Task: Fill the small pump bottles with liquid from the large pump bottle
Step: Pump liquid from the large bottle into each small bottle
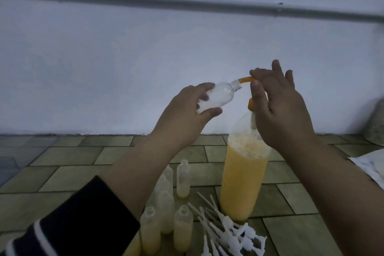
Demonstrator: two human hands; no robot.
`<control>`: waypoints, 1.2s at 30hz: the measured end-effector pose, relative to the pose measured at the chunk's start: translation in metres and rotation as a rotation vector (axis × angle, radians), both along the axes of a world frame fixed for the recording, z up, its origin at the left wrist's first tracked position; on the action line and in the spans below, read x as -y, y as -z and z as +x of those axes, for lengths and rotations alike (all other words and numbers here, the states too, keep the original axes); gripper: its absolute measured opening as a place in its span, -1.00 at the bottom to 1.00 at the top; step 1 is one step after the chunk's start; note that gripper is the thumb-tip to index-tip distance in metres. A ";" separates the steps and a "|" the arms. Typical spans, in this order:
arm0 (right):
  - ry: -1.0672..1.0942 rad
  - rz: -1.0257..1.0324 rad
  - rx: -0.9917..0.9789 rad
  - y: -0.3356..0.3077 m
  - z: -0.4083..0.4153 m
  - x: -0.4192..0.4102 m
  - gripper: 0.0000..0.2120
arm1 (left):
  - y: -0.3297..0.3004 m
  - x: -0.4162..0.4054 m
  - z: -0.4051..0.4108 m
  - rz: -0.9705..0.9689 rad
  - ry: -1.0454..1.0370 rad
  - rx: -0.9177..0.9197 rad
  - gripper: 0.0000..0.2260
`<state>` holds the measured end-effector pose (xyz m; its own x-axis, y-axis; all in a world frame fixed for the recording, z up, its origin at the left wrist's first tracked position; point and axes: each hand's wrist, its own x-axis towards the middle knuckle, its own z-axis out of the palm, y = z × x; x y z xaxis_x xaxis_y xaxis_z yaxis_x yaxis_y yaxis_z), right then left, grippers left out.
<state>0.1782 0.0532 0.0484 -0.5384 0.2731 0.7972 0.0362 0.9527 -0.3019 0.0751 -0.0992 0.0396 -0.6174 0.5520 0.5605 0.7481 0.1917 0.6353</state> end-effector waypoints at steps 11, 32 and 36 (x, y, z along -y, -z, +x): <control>-0.015 0.025 0.009 0.001 -0.001 -0.002 -0.42 | -0.005 -0.005 0.003 0.011 0.018 -0.043 -0.58; -0.025 0.012 -0.041 0.000 -0.004 -0.001 -0.40 | -0.026 -0.006 0.005 -0.132 -0.042 -0.230 -0.62; 0.027 -0.004 -0.097 0.010 -0.005 0.003 -0.45 | -0.019 -0.010 0.008 -0.128 -0.035 -0.239 -0.60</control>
